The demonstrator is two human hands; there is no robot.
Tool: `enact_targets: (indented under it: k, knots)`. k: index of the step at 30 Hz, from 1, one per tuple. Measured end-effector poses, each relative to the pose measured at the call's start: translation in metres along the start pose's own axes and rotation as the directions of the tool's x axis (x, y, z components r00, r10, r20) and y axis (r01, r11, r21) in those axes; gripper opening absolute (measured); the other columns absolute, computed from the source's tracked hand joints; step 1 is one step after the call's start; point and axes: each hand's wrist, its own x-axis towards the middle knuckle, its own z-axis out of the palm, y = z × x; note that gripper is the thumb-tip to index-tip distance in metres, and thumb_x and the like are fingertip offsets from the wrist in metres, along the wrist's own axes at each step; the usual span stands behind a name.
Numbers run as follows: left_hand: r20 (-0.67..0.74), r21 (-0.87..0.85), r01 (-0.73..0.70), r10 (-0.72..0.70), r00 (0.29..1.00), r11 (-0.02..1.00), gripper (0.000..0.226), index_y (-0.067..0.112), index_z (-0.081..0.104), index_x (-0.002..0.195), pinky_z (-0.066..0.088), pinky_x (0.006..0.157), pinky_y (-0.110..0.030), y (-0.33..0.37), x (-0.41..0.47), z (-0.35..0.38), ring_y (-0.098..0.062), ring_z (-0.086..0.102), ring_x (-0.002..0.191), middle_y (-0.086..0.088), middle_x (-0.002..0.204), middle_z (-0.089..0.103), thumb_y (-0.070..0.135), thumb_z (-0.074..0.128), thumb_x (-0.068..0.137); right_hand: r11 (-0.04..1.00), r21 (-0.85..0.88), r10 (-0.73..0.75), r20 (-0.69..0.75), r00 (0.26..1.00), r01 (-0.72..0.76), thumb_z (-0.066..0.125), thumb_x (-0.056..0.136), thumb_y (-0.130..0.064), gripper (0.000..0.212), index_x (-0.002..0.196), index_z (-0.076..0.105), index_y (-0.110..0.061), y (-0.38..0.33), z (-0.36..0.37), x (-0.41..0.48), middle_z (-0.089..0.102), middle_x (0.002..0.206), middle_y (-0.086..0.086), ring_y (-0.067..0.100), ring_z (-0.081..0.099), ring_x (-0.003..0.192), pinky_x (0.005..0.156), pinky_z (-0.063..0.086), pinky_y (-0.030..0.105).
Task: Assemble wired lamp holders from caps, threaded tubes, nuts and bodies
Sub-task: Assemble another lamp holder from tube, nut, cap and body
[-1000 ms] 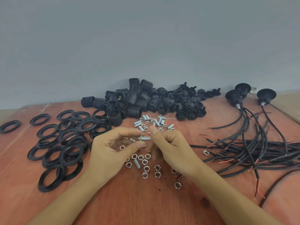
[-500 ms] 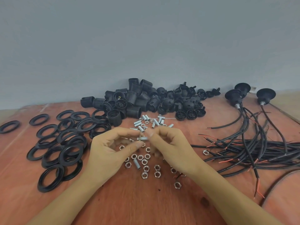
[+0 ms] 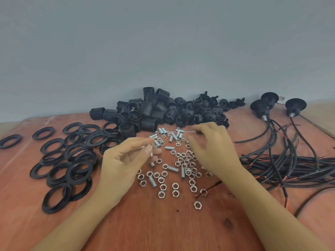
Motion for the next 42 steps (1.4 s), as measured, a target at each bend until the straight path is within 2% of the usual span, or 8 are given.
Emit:
enact_targets:
  k: [3,8,15,18,21,24,28,42]
  knots:
    - [0.031,-0.046,0.074,-0.073,0.997,0.996,0.023,0.011,0.076,0.101,0.056,0.063,-0.022,-0.001,-0.001,0.004,-0.018,0.071,0.070,-0.015,0.086,0.073,0.014,0.068,0.079,0.969,-0.236,0.108,0.140,0.984,-0.072,0.051,0.098,-0.036,0.044,0.139,0.051,-0.023,0.012,0.005,0.009,0.046,0.143,-0.003,0.028,0.039,0.127,0.102,0.036,0.042]
    - [0.040,-0.043,0.159,-0.158,0.987,0.986,0.027,0.015,0.075,0.092,0.052,0.057,-0.017,0.002,-0.001,0.005,-0.010,0.067,0.065,-0.004,0.082,0.075,0.014,0.077,0.065,0.962,-0.235,0.158,0.050,0.986,-0.143,0.054,0.097,-0.020,0.032,0.127,0.063,-0.028,0.015,0.009,0.019,0.063,0.125,-0.001,0.030,0.049,0.114,0.092,0.039,0.039]
    - [0.038,-0.059,0.224,-0.222,0.974,0.973,0.021,0.015,0.079,0.082,0.049,0.046,-0.020,0.002,-0.002,0.005,-0.016,0.063,0.051,-0.012,0.067,0.071,0.029,0.063,0.082,0.955,0.283,0.111,-0.069,0.991,-0.087,0.069,0.089,-0.019,0.022,0.110,0.071,-0.025,-0.003,-0.001,0.008,0.066,0.091,-0.010,0.003,0.062,0.083,0.076,0.051,0.019]
    - [0.025,-0.014,0.225,-0.225,0.974,0.974,0.027,0.018,0.078,0.082,0.047,0.045,-0.020,0.003,-0.001,0.005,-0.012,0.058,0.048,-0.005,0.059,0.064,0.037,0.058,0.084,0.778,0.621,0.090,0.048,0.995,-0.100,0.078,0.082,-0.015,0.021,0.091,0.071,-0.032,-0.019,-0.008,-0.002,0.069,0.086,-0.012,-0.003,0.066,0.078,0.068,0.049,0.007]
    - [0.039,-0.011,0.212,-0.211,0.977,0.977,0.025,0.021,0.078,0.087,0.049,0.051,-0.019,0.002,-0.001,0.004,-0.010,0.059,0.054,-0.002,0.064,0.065,0.034,0.058,0.086,0.598,0.784,0.037,0.181,0.983,-0.167,0.082,0.077,-0.014,0.019,0.085,0.072,-0.028,-0.031,-0.010,-0.010,0.074,0.090,-0.001,0.010,0.070,0.074,0.067,0.053,0.018]
    - [0.065,-0.039,0.217,-0.215,0.975,0.975,0.022,0.022,0.079,0.095,0.053,0.060,-0.019,0.002,-0.001,0.004,-0.011,0.064,0.066,-0.003,0.076,0.072,0.029,0.062,0.082,0.512,0.817,0.022,0.296,0.955,-0.265,0.079,0.080,-0.011,0.027,0.101,0.070,-0.025,-0.035,-0.008,-0.013,0.076,0.090,0.004,0.022,0.068,0.075,0.072,0.056,0.033]
    - [0.066,-0.068,0.190,-0.186,0.980,0.979,0.027,0.014,0.075,0.104,0.056,0.068,-0.021,0.001,-0.001,0.003,-0.016,0.069,0.073,-0.011,0.089,0.075,0.017,0.068,0.078,0.442,0.841,-0.031,0.361,0.932,-0.311,0.076,0.081,-0.003,0.036,0.113,0.068,-0.019,-0.036,-0.006,-0.014,0.075,0.106,0.000,0.023,0.071,0.098,0.081,0.057,0.024]
    - [0.034,-0.017,0.132,-0.131,0.991,0.991,0.012,0.014,0.077,0.080,0.055,0.056,-0.020,-0.002,0.002,-0.002,-0.015,0.067,0.057,-0.011,0.068,0.072,0.021,0.072,0.071,0.432,0.854,-0.131,0.376,0.917,-0.288,0.081,0.068,-0.006,0.038,0.103,0.072,-0.016,-0.031,-0.006,-0.013,0.076,0.101,0.002,0.019,0.071,0.087,0.075,0.057,0.024]
